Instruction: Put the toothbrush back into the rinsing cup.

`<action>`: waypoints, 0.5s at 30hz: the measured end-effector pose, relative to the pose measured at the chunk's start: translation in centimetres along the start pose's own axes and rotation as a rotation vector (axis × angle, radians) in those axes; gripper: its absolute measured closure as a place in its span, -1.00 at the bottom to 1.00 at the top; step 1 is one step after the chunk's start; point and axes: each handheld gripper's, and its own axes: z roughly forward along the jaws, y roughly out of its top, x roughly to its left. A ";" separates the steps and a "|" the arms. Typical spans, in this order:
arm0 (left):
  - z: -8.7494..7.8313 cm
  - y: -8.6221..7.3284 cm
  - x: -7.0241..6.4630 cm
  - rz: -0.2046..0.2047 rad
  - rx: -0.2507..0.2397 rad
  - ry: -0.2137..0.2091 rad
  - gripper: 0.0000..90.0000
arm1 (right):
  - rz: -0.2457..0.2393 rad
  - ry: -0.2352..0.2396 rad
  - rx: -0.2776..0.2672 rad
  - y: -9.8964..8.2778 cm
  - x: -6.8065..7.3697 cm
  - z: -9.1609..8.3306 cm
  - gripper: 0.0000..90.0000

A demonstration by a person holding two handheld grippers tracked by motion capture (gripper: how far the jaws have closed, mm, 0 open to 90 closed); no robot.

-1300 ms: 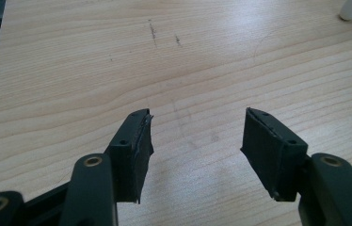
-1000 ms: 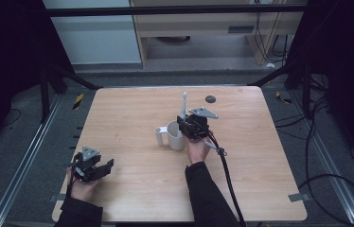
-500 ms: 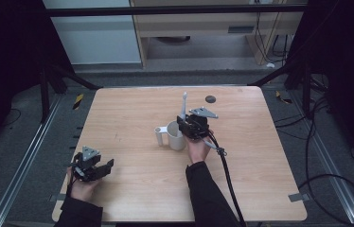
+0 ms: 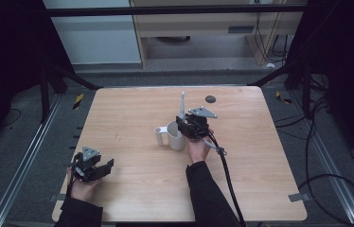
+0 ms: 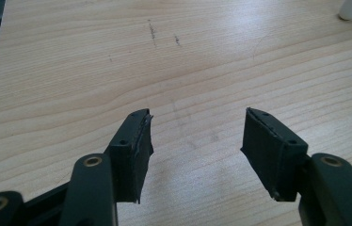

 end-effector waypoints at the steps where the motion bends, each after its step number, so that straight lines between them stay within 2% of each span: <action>1: 0.0 0.0 0.0 0.001 0.000 0.000 -0.08 | -0.002 0.002 -0.001 0.0 0.0 0.0 0.26; 11: 0.0 0.0 0.0 0.000 0.000 0.000 -0.08 | -0.020 0.020 -0.015 0.2 0.4 -0.5 0.17; 15: 0.0 0.0 0.0 0.001 0.000 -0.001 -0.08 | -0.030 0.045 -0.026 0.3 0.6 -1.2 0.13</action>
